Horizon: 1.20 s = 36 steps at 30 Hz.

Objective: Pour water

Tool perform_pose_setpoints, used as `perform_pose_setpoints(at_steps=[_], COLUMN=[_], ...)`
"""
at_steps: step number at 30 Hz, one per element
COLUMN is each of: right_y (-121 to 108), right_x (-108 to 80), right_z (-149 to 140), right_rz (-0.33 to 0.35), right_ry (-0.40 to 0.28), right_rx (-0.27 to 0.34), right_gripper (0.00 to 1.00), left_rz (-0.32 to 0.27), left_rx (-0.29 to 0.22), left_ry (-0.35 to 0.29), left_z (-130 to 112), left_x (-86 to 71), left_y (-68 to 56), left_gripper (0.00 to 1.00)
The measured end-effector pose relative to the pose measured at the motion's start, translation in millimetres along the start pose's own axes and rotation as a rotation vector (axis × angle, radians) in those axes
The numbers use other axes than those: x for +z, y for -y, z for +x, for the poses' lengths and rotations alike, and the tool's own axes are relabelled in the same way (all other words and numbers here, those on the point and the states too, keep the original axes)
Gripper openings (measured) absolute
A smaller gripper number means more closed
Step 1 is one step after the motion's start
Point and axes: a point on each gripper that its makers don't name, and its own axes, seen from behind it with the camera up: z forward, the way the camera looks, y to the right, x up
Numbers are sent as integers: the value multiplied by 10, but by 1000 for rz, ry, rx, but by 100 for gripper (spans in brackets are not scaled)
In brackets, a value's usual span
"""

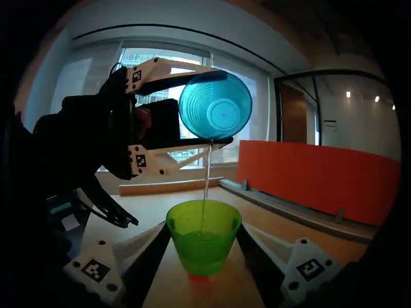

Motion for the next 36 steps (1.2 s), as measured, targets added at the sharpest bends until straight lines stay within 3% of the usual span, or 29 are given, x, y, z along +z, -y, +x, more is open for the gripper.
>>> perform_pose_setpoints(at_steps=[6,11,17,23,27,36], right_y=[-9,-27,-42,-35,-37,-63], right_x=[-10,-16,-17,-18,-17,-30], right_z=[0,8,6,6,5,7], right_rz=[-4,-7,-10,-11,-13,-23], right_ry=[-3,-6,-7,-8,-8,-7], right_rx=[-1,3,3,4,4,5], right_gripper=[90,90,90,90,90,90], left_rz=[11,18,19,14,13,4], left_rx=[62,81,68,24,-67,-378], left_ry=[0,0,-5,-2,12,45], left_z=[10,13,25,16,-38,-190], left_x=[9,20,25,24,31,32], left_y=[4,1,2,-20,-31,-91], left_gripper=[86,86,86,86,86,86])
